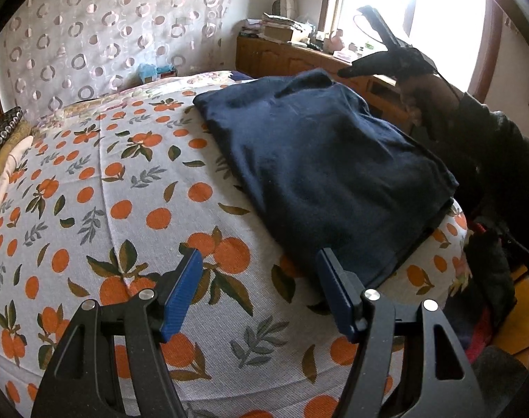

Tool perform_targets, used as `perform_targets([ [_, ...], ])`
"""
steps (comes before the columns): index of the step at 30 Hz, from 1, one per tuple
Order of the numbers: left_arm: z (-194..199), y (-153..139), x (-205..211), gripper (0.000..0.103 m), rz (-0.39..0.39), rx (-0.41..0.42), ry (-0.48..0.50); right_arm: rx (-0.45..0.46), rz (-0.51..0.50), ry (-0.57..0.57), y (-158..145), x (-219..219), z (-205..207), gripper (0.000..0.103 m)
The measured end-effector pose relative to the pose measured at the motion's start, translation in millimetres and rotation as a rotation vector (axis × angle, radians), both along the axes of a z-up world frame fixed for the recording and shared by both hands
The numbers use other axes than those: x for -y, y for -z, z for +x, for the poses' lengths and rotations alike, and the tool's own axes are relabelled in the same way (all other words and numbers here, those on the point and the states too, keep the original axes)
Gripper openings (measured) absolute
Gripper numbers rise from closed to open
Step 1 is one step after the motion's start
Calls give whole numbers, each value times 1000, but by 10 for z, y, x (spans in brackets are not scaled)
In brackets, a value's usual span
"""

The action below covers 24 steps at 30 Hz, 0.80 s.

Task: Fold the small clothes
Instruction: 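Grasp the edge of the folded shirt with both tools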

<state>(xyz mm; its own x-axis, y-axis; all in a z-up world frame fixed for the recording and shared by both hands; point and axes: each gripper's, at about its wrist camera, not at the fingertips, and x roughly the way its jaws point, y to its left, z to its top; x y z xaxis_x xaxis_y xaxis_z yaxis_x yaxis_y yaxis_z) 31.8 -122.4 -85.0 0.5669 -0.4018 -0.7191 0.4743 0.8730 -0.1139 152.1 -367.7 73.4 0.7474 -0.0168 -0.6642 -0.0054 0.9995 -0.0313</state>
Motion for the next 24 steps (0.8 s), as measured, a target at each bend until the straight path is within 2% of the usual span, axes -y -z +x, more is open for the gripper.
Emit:
perform_targets([
  [2, -6, 0, -1, 69, 1, -1, 1, 4, -20, 15, 9, 5, -10, 4],
  [4, -6, -2, -1, 69, -1, -1, 2, -8, -11, 25, 10, 30, -36, 9],
  [6, -19, -10, 3, 69, -4, 8, 1, 12, -20, 0, -20, 4, -122, 10],
  [8, -42, -23, 3, 69, -8, 16, 5, 24, -15, -34, -44, -41, -268, 16],
  [9, -48, -28, 7, 69, -13, 14, 10, 28, -17, -51, -40, -101, -356, 28],
  [10, -50, -32, 12, 67, -22, 10, 17, 33, -23, -63, -29, -121, -413, 45],
  [12, -64, -37, 23, 60, -35, 2, 32, 50, -26, -97, -1, -180, -631, 61],
  [16, -86, -40, 69, 49, -35, -11, 52, 56, -22, -160, 109, -204, -1046, 62],
  [20, -101, -42, 100, 44, -32, -15, 61, 46, -4, -197, 258, -192, -1372, 62],
  [24, -114, -38, 127, 44, -26, -17, 69, 34, 3, -231, 369, -220, -1645, 62],
])
